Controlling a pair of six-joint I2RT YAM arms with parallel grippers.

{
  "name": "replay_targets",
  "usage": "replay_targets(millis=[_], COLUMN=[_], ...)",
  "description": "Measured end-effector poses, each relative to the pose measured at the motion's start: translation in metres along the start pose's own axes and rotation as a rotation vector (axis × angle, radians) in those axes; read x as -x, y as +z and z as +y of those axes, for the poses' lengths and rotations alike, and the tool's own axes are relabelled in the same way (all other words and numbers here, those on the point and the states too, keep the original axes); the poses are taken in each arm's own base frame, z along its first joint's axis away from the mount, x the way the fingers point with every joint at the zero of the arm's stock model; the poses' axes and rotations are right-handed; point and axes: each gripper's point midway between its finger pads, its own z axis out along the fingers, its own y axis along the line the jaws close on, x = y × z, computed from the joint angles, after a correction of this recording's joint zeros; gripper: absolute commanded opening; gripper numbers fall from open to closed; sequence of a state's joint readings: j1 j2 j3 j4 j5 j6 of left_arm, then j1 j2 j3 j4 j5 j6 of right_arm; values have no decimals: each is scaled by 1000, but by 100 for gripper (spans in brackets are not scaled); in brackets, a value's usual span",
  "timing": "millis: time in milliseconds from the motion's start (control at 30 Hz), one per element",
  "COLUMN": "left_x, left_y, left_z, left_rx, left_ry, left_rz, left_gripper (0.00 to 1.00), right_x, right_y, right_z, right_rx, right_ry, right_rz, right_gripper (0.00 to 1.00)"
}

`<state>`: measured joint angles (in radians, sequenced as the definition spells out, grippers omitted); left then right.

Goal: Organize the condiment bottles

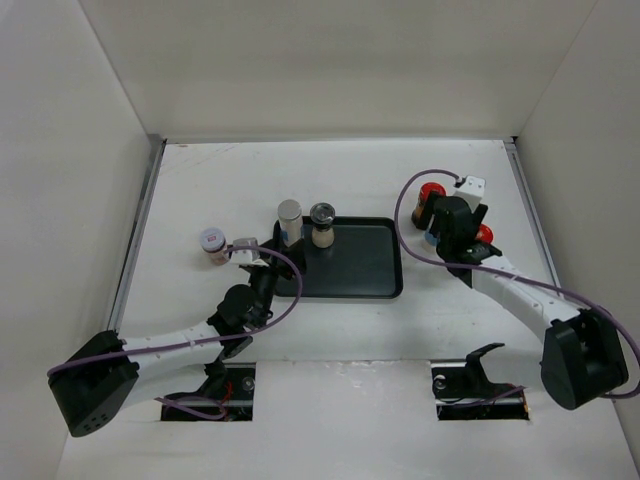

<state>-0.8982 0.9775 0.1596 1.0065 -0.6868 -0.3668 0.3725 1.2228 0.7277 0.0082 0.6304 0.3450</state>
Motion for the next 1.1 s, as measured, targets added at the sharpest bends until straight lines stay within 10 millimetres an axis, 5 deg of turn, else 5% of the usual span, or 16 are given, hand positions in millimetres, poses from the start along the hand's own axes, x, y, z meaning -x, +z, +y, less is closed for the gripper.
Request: replay_targets(millis=[167,333,600,867,1100], left_x=[-3,-3,-3,-3,-1], left_y=[0,0,1,2,2], left_z=[0,0,-1,1,0], left_rx=[-1,-2,-4,1,0], left_ry=[6,6,-1,-3,-11], left_rz=[9,10,6,4,-6], left_gripper=[80,80,80,80,80], right_x=[-5,-7,9,40,12], right_y=[7,13,-10,-52,-51], right_z=[3,3,8,86,184], right_rx=[9,4,39,256,407], right_ry=[-2,-9,-18,-14,-89], right_rz=[11,14,-49,-130,-86], right_gripper=[80,58,52,52,53])
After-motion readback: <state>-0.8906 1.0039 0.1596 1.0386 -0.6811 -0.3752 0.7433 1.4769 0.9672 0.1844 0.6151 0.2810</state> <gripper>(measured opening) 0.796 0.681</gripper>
